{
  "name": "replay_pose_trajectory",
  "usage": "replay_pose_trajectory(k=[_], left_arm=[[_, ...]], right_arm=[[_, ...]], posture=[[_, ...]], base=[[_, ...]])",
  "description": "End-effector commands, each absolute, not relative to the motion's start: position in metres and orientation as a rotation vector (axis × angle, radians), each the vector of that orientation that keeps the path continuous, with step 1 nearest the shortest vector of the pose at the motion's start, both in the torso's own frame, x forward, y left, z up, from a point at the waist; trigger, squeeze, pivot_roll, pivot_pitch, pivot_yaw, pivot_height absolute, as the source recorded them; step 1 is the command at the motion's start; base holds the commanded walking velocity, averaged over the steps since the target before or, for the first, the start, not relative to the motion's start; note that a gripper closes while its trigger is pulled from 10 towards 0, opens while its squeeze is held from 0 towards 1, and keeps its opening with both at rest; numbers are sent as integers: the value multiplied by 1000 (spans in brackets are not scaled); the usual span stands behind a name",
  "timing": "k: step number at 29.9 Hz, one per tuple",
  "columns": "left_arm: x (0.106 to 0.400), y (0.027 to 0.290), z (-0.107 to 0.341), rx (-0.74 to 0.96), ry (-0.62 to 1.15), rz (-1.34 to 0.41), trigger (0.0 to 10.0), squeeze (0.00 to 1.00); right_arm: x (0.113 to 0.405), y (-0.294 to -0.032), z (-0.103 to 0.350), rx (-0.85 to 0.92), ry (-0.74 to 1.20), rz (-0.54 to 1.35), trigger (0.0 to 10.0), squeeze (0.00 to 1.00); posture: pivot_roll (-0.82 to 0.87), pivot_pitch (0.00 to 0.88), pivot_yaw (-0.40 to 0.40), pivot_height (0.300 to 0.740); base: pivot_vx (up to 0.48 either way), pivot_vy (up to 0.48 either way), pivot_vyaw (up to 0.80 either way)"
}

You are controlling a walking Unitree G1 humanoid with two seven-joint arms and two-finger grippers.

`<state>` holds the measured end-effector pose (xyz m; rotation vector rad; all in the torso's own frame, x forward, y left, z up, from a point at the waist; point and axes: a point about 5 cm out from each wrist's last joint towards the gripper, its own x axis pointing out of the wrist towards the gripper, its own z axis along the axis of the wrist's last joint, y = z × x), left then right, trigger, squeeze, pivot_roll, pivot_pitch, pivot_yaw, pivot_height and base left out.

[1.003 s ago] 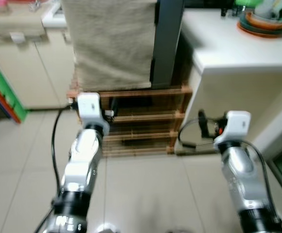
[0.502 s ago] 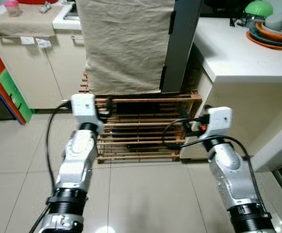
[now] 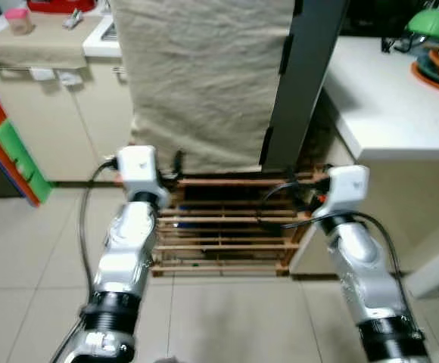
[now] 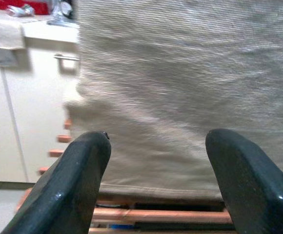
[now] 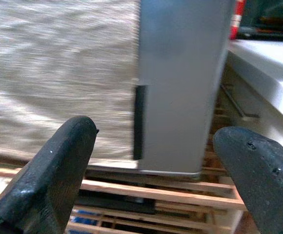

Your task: Restocking fridge

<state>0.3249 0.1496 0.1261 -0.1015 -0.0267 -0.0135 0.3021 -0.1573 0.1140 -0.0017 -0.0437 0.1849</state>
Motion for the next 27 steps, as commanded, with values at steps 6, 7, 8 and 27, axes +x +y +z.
replay_pose_trajectory(k=[6, 7, 8, 27], left_arm=[[329, 139, 128, -126, -18, -38, 10000, 0], [329, 139, 128, -125, -17, -35, 10000, 0], [329, 140, 128, -125, -16, -30, 10000, 0], [331, 140, 126, -81, -8, -18, 10000, 0]], right_arm=[[303, -178, 115, 37, -27, 107, 10000, 0], [304, -179, 115, 40, -25, 108, 10000, 0], [304, -181, 114, 49, -22, 101, 10000, 0], [297, -178, 111, 28, -20, 130, 10000, 0]], posture=[[-86, 0, -8, 740], [-87, 0, -6, 740], [-87, 0, -6, 740], [-90, 0, -1, 740]], base=[[0, 374, 0], [0, 480, 0], [0, 480, 0], [0, 404, 54]])
